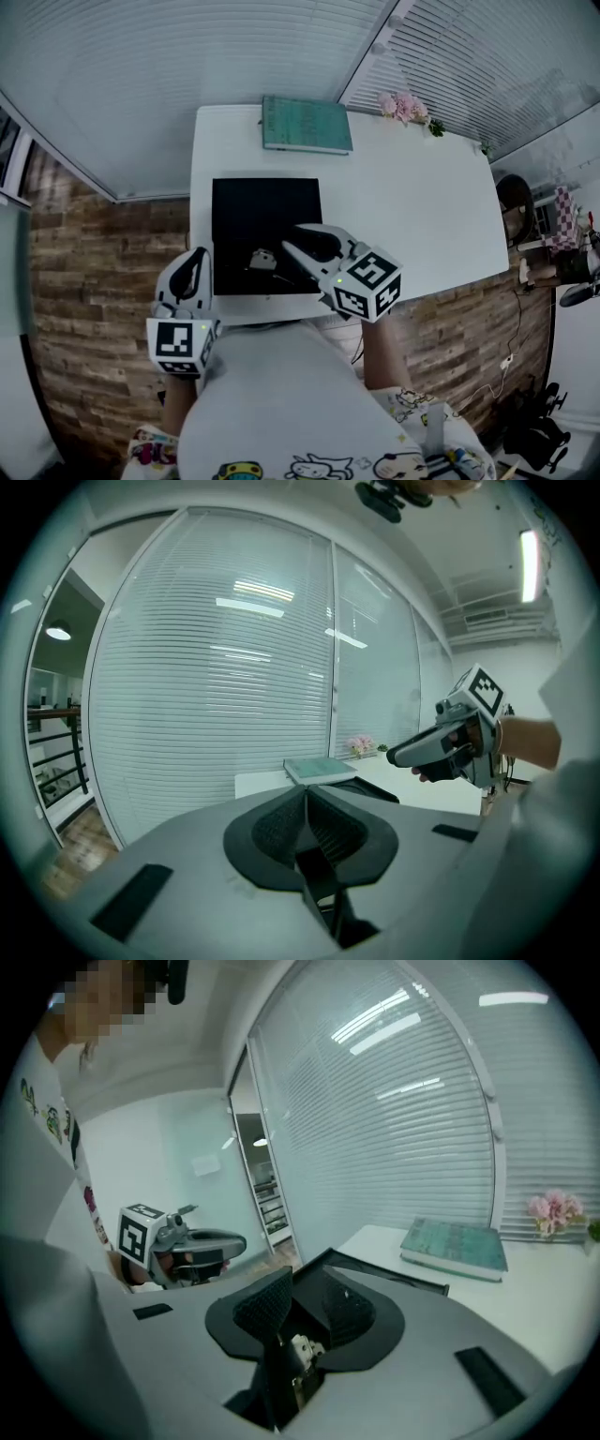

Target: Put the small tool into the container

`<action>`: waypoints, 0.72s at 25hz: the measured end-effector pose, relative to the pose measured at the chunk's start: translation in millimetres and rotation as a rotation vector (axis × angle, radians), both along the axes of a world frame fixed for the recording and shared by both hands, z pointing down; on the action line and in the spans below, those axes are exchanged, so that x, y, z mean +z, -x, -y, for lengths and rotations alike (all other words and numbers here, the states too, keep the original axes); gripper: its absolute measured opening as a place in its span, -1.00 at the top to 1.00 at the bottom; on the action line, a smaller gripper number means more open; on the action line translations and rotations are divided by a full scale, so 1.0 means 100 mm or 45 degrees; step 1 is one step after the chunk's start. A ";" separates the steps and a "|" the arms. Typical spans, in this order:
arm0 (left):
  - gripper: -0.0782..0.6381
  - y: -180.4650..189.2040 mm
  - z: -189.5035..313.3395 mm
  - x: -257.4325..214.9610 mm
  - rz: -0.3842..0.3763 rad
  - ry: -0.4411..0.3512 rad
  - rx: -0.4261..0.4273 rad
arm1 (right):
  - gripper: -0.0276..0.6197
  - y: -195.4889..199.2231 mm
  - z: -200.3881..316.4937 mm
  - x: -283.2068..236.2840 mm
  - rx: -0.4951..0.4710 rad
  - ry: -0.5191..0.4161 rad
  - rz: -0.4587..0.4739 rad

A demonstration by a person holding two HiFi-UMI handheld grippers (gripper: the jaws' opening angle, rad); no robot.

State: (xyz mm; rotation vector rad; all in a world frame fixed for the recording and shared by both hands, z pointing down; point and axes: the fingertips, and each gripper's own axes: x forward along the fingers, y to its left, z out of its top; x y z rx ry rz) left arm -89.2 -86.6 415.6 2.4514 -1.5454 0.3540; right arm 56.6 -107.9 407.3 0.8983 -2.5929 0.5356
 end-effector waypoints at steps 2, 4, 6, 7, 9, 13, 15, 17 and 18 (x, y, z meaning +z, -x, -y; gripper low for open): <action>0.76 -0.03 0.01 -0.08 -0.011 -0.019 0.008 | 0.64 -0.07 0.01 -0.14 0.030 -0.102 -0.018; 0.76 -0.07 0.03 -0.15 -0.020 -0.041 0.017 | 0.64 -0.14 0.01 -0.26 0.060 -0.201 -0.050; 0.75 -0.09 0.04 -0.21 -0.024 -0.060 0.026 | 0.64 -0.20 0.01 -0.35 0.088 -0.281 -0.077; 0.76 -0.09 0.04 -0.23 -0.025 -0.067 0.028 | 0.64 -0.22 0.00 -0.38 0.105 -0.312 -0.091; 0.75 -0.09 0.03 -0.28 -0.034 -0.077 0.035 | 0.67 -0.26 -0.03 -0.40 0.144 -0.353 -0.127; 0.76 -0.14 0.02 -0.41 -0.038 -0.101 0.061 | 0.74 -0.40 -0.06 -0.44 0.233 -0.386 -0.127; 0.76 -0.18 0.03 -0.44 -0.042 -0.104 0.074 | 0.77 -0.47 -0.06 -0.46 0.283 -0.403 -0.094; 0.75 -0.21 0.03 -0.45 -0.042 -0.096 0.089 | 0.81 -0.54 -0.07 -0.47 0.334 -0.422 -0.078; 0.76 -0.23 0.03 -0.45 -0.045 -0.094 0.095 | 0.83 -0.58 -0.08 -0.48 0.358 -0.434 -0.072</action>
